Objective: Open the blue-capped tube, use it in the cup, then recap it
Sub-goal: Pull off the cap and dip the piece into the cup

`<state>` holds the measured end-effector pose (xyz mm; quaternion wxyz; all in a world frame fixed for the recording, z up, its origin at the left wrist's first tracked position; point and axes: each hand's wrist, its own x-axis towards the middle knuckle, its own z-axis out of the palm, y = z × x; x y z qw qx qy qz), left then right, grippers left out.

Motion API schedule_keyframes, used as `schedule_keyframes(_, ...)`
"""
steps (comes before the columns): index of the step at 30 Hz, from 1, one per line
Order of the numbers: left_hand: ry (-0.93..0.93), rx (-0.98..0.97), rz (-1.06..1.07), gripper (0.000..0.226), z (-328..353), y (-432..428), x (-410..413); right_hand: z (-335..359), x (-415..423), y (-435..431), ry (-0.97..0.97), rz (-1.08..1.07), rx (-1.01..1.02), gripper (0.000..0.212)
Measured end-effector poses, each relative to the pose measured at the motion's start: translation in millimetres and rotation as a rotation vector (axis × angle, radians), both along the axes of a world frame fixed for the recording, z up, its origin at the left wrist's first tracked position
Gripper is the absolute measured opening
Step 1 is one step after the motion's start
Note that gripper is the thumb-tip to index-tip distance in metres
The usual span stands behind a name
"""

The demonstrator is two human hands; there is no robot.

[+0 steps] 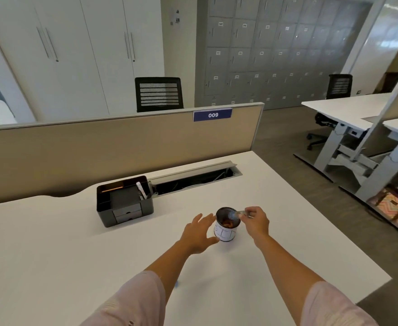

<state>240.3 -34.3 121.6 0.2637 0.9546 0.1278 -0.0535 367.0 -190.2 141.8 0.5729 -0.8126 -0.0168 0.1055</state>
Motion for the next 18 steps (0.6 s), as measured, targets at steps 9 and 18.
schedule_keyframes(9,0.178,0.141,-0.11,0.084,-12.1,-12.8,30.9,-9.5,13.5,-0.1,-0.234,0.246,-0.219,0.026)
schedule_keyframes(18,0.199,0.197,-0.161,0.085,-23.5,-10.2,37.0,-16.0,17.9,4.5,-0.244,0.321,-0.304,0.025)
